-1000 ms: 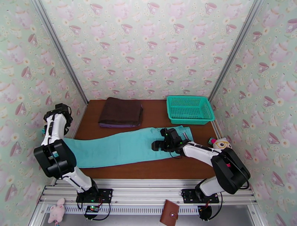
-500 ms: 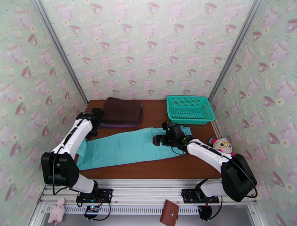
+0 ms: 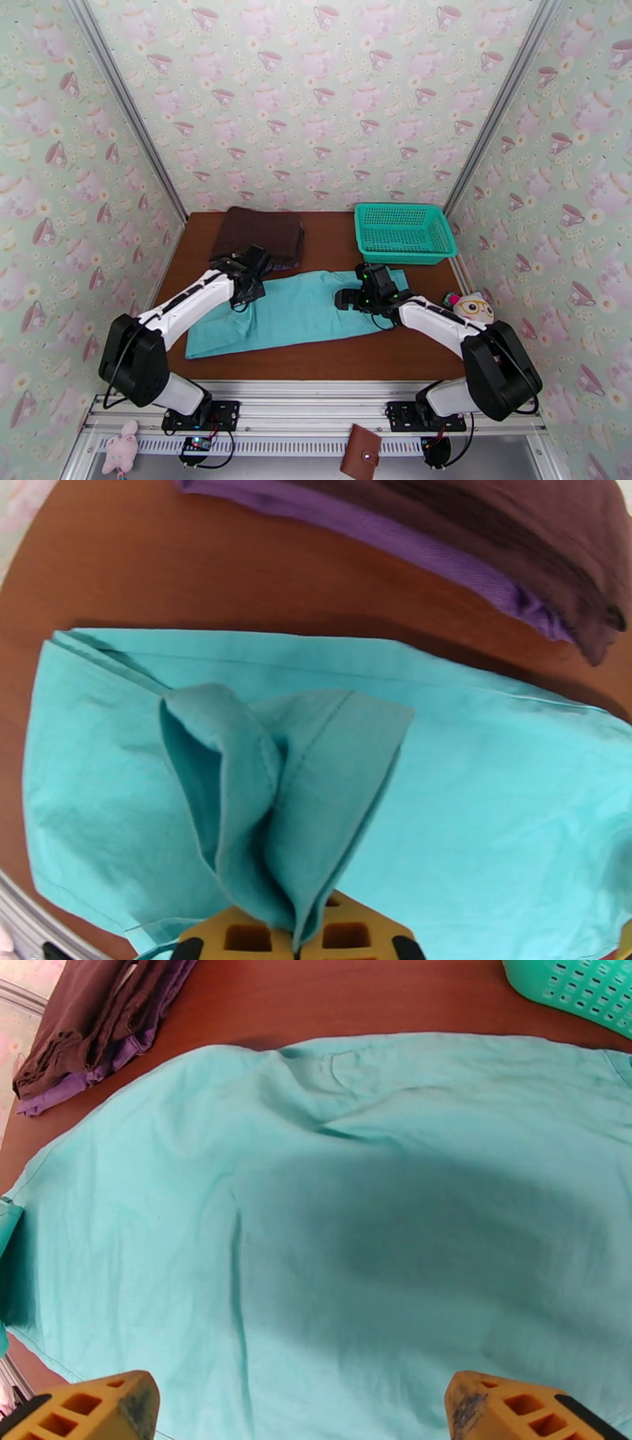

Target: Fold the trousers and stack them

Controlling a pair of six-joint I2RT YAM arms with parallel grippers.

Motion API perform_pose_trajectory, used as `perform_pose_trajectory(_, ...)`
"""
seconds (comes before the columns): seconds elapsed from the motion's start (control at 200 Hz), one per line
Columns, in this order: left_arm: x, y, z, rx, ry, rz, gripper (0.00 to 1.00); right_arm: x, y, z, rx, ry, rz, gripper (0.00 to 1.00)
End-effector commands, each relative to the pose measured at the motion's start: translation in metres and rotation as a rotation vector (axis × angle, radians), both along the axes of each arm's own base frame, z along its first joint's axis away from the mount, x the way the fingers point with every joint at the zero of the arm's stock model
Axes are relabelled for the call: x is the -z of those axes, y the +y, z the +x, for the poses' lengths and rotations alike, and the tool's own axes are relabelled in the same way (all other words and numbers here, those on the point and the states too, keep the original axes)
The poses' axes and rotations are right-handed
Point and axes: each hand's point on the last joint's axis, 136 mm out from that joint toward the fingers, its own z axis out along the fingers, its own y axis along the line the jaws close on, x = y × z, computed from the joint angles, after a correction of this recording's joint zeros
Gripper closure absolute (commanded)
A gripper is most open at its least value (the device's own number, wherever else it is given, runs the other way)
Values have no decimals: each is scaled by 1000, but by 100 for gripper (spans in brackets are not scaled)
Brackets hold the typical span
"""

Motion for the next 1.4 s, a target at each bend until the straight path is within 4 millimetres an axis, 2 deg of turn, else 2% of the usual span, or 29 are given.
perform_pose_trajectory(0.0,2,-34,15,12,-21,-74,96,2,3,1,-18,-3,19,1)
perform_pose_trajectory(0.12,18,-52,17,36,15,-64,95,0,2,1,-16,-10,19,0)
perform_pose_trajectory(0.205,23,-68,15,70,20,-68,94,-1,0,1,-11,-14,18,1)
perform_pose_trajectory(0.235,24,-71,15,78,24,-60,90,0,0,1,-13,-10,18,0)
perform_pose_trajectory(0.28,28,-72,16,84,35,-44,76,0,0,0,-16,-8,22,1)
perform_pose_trajectory(0.336,31,-77,17,120,49,-44,67,0,1,0,-19,-6,27,0)
perform_pose_trajectory(0.396,27,-84,19,161,31,-48,58,0,0,0,-16,-6,25,0)
perform_pose_trajectory(0.446,18,-101,22,232,-15,-99,52,2,0,0,-17,-2,22,1)
perform_pose_trajectory(0.546,-3,-128,25,355,-100,-237,48,4,0,0,-20,4,20,1)
perform_pose_trajectory(0.586,-11,-122,24,352,-136,-221,46,5,0,0,-21,8,16,1)
perform_pose_trajectory(0.651,-14,-97,20,306,-168,-145,43,5,0,0,-23,5,13,1)
perform_pose_trajectory(0.721,0,-76,11,280,-141,-98,39,5,0,0,-23,4,13,1)
perform_pose_trajectory(0.826,35,-50,-10,241,-18,-36,34,8,1,0,-29,13,12,1)
perform_pose_trajectory(0.886,48,-46,-16,238,1,-30,28,9,3,0,-34,20,16,0)
perform_pose_trajectory(0.906,60,-41,-24,232,26,-25,27,10,3,0,-36,22,18,0)
perform_pose_trajectory(0.967,70,-37,-32,217,44,-50,24,11,4,0,-39,28,21,0)
perform_pose_trajectory(1.147,75,-27,-45,205,20,-71,10,12,6,0,-47,33,25,0)
perform_pose_trajectory(1.202,76,-38,-47,237,22,-125,9,13,7,0,-50,37,28,0)
perform_pose_trajectory(1.257,76,-59,-50,294,18,-219,11,14,8,-1,-53,43,30,1)
perform_pose_trajectory(1.392,55,-116,-54,450,-59,-483,16,14,8,0,-54,45,29,0)
